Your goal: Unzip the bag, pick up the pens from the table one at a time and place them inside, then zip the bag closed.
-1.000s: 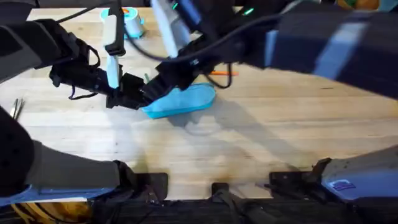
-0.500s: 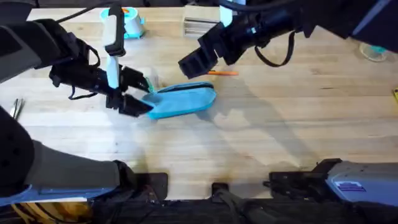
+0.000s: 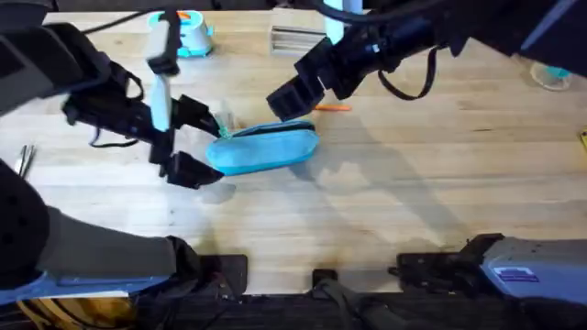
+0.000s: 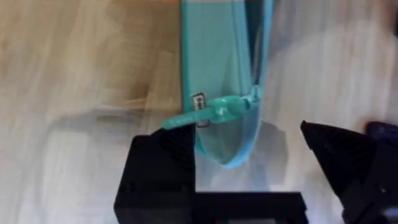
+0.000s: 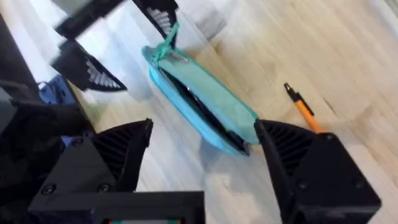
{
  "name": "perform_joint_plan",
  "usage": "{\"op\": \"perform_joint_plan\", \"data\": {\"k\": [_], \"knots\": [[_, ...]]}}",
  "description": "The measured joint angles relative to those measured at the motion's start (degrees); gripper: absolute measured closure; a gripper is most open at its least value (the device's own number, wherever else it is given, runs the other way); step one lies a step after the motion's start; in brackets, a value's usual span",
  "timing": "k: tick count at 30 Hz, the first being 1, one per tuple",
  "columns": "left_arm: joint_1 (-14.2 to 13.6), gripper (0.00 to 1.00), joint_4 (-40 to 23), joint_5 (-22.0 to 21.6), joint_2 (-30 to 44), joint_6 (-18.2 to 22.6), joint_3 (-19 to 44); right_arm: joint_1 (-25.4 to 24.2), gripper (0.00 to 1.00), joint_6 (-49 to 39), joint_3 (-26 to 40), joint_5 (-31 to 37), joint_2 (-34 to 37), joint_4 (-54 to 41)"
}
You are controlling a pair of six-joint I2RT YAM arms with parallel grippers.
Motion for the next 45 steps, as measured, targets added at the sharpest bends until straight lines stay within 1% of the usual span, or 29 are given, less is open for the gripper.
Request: {"op": "perform_joint_plan", "data": {"k": [3, 7, 9, 13, 16, 17, 18, 19, 21, 23, 24, 25, 29, 33, 38, 39, 45], "knots": [[2.14, 0.006, -4.66, -0.35, -0.73, 0.00, 3.86, 0.00, 0.007, -1.22, 1.93, 0.00, 0.21, -3.07], [5.59, 0.005, -11.22, -0.53, -4.56, 0.00, 10.80, 0.02, 0.006, -4.29, 8.42, 0.00, 3.42, -10.32], [6.97, 0.005, -13.88, -0.82, -6.87, 0.01, 13.91, 0.02, 0.006, -5.69, 11.26, -0.02, 5.61, -12.02], [9.06, 0.006, -18.21, -2.01, -11.43, 0.00, 19.04, 0.34, 0.006, -8.95, 15.49, 0.04, 9.25, -13.38], [9.91, 0.008, -20.63, -3.52, -14.38, 0.01, 21.21, 1.46, 0.009, -12.34, 17.16, 0.48, 9.97, -14.59], [10.00, 0.007, -20.72, -3.98, -15.25, 0.00, 21.40, 1.97, 0.041, -13.37, 17.40, 0.93, 9.97, -14.60], [10.03, 0.008, -20.85, -4.48, -16.14, -0.02, 21.51, 2.55, 0.133, -14.60, 17.65, 1.61, 9.97, -14.60], [10.05, 0.007, -20.85, -4.81, -17.00, -0.02, 21.54, 3.15, 0.254, -16.08, 17.82, 2.45, 9.97, -14.60], [10.05, 0.008, -20.85, -5.27, -18.34, -0.04, 21.55, 4.13, 0.546, -19.79, 17.93, 4.09, 9.97, -14.64], [10.05, 0.007, -20.85, -5.69, -19.27, -0.03, 21.55, 4.85, 0.811, -23.98, 17.97, 5.05, 9.97, -14.66], [10.05, 0.007, -20.83, -5.86, -19.60, -0.02, 21.55, 5.13, 0.929, -25.95, 17.97, 5.40, 9.97, -14.68], [10.05, 0.006, -20.83, -5.95, -19.81, -0.03, 21.55, 5.36, 0.959, -27.87, 17.97, 5.53, 10.01, -14.73], [10.05, 0.007, -20.83, -6.12, -19.81, -0.04, 21.55, 5.89, 0.967, -33.23, 17.97, 3.99, 10.76, -14.77], [10.05, 0.008, -20.67, -6.12, -19.81, -0.04, 21.55, 6.10, 0.970, -36.50, 17.66, 2.44, 12.46, -14.57], [10.05, 0.006, -20.67, -6.12, -19.80, -0.04, 21.55, 6.23, 0.970, -39.33, 14.63, 1.88, 14.71, -14.55], [10.05, 0.007, -20.67, -6.12, -19.82, -0.04, 21.55, 6.43, 0.970, -40.41, 12.90, 1.90, 16.56, -14.37], [10.05, 0.007, -20.67, -6.12, -19.80, -0.04, 21.55, 7.27, 0.970, -41.31, 11.94, 1.90, 19.51, -11.93]]}}
